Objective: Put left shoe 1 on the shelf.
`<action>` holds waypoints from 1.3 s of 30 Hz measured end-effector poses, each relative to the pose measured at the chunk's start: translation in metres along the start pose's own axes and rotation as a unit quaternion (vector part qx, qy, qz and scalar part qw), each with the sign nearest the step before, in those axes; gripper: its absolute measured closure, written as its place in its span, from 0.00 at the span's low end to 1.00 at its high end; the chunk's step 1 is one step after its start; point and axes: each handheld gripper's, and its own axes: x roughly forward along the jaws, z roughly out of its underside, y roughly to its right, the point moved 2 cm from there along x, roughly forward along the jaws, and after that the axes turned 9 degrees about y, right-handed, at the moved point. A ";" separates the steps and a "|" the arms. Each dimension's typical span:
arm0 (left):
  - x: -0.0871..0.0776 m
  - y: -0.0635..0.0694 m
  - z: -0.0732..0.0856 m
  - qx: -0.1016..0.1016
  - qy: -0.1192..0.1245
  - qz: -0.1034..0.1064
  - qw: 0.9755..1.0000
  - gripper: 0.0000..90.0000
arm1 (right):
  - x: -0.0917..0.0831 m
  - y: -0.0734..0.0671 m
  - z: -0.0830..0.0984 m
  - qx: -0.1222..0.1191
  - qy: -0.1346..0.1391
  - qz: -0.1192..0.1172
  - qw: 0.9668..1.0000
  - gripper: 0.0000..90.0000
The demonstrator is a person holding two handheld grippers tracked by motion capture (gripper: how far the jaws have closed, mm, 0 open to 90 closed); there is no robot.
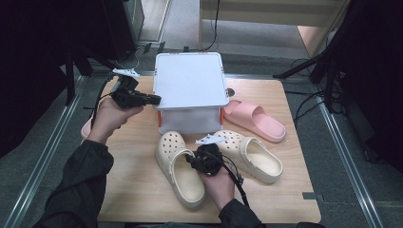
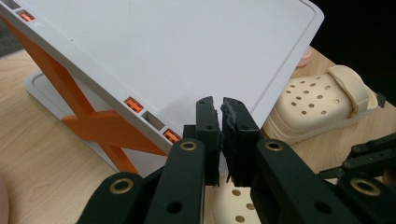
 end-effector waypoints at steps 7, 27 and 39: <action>0.000 0.001 0.000 0.004 -0.001 -0.003 1.000 0.95 | -0.004 0.009 -0.016 0.021 0.009 -0.008 1.000 0.86; -0.001 0.000 0.000 0.006 -0.003 -0.002 1.000 0.94 | 0.026 0.043 -0.069 0.017 0.037 0.049 0.998 0.85; -0.001 0.001 0.000 0.008 -0.003 -0.002 1.000 0.93 | 0.034 0.046 -0.065 0.022 0.050 0.055 0.997 0.74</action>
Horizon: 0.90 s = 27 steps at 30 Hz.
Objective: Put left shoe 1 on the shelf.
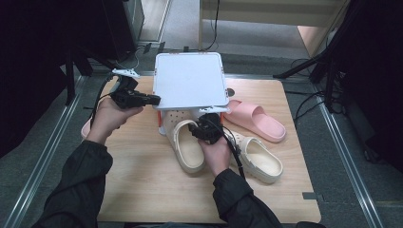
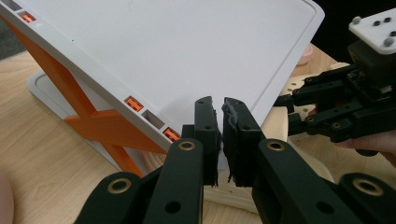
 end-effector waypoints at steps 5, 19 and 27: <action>0.000 0.000 0.000 -0.002 0.000 0.002 1.000 0.93 | -0.011 -0.002 -0.001 -0.015 -0.002 -0.008 1.000 0.68; 0.000 0.000 0.000 -0.003 0.001 0.000 1.000 0.93 | -0.060 -0.007 0.013 -0.027 -0.002 -0.056 0.998 0.86; 0.000 0.000 0.000 -0.004 0.001 0.000 1.000 0.93 | -0.079 -0.015 0.038 -0.043 0.001 -0.084 0.996 0.97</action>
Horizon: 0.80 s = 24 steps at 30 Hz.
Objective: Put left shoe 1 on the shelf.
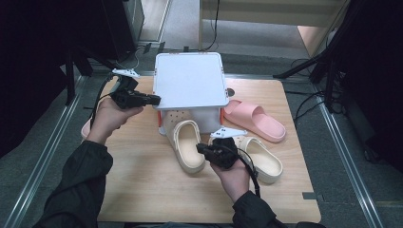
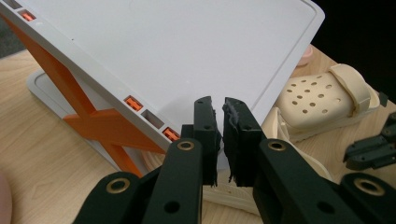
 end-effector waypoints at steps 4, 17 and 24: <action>0.000 0.001 0.000 0.001 0.000 -0.007 1.000 0.93 | -0.006 -0.005 0.014 -0.014 0.001 -0.002 1.000 0.97; 0.000 0.001 0.000 0.002 -0.001 -0.011 1.000 0.97 | -0.010 -0.023 0.067 -0.031 -0.017 -0.013 0.999 1.00; 0.000 0.001 0.001 0.000 0.003 -0.010 1.000 0.97 | -0.005 -0.023 0.083 -0.033 -0.043 -0.004 0.999 1.00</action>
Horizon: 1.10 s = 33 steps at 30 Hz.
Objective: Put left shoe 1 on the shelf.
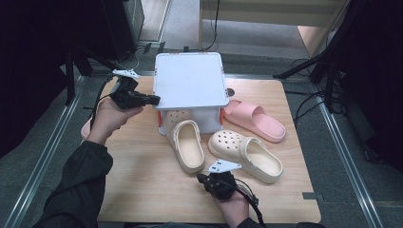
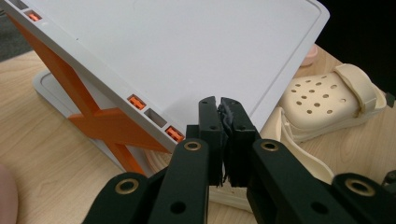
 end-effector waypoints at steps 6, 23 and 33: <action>0.000 -0.001 0.000 -0.001 0.000 0.003 1.000 0.97 | 0.004 0.003 -0.002 -0.004 0.002 0.015 1.000 1.00; 0.000 -0.001 0.001 -0.005 0.001 0.005 1.000 0.97 | 0.015 0.004 -0.019 -0.013 0.009 0.016 1.000 1.00; -0.001 0.000 0.001 -0.006 0.000 0.007 1.000 0.97 | 0.036 0.000 -0.043 -0.012 0.016 -0.002 1.000 1.00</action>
